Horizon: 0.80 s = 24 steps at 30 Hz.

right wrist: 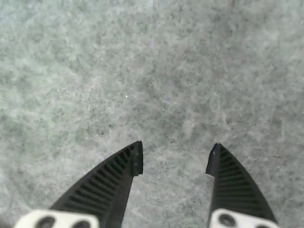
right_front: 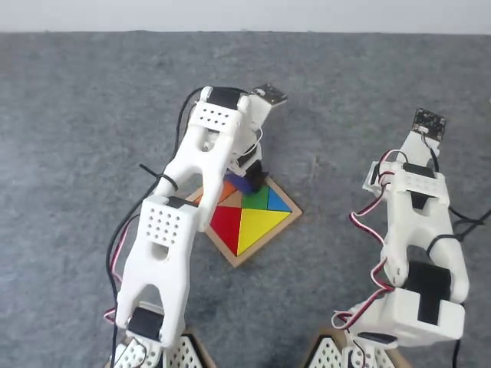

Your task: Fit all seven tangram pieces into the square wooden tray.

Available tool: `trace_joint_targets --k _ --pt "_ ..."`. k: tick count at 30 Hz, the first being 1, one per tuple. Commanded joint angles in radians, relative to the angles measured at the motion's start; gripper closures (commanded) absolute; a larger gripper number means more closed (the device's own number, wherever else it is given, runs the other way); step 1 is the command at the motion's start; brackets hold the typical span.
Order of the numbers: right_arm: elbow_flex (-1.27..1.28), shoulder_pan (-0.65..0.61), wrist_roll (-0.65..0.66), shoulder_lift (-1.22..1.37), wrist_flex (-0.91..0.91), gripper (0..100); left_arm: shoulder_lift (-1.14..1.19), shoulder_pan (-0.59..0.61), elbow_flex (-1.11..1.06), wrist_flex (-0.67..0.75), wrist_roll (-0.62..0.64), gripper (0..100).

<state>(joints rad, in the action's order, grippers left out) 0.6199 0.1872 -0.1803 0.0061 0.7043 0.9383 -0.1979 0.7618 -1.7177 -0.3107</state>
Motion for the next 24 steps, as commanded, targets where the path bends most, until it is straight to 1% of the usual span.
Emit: trace_joint_targets --k 1,7,10,12,15,18,20,24 --pt "-0.008 -0.012 0.015 -0.056 -0.015 76.0 -0.098 0.008 -0.094 -0.04 -0.009 76" --pt "-0.008 -0.012 0.015 -0.056 -0.018 76.0 -0.276 -0.006 -0.289 -0.034 -0.012 76" --pt "-0.008 -0.012 0.015 -0.056 -0.018 76.0 -0.288 -0.029 -0.317 -0.032 -0.017 76" --pt "-0.008 -0.012 0.015 -0.056 -0.016 76.0 -0.285 -0.04 -0.32 -0.014 0.018 76" --pt "-0.008 -0.016 0.015 -0.056 -0.018 76.0 -0.262 -0.061 -0.294 -0.005 0.158 76" --pt "-0.008 -0.022 0.015 -0.056 -0.016 76.0 -0.233 -0.075 -0.236 -0.006 0.367 76" --pt "-0.008 -0.022 0.015 -0.054 -0.018 76.0 -0.222 -0.083 -0.196 -0.012 0.471 76" --pt "-0.008 -0.022 0.015 -0.054 -0.018 76.0 -0.221 -0.098 -0.148 -0.037 0.562 76"
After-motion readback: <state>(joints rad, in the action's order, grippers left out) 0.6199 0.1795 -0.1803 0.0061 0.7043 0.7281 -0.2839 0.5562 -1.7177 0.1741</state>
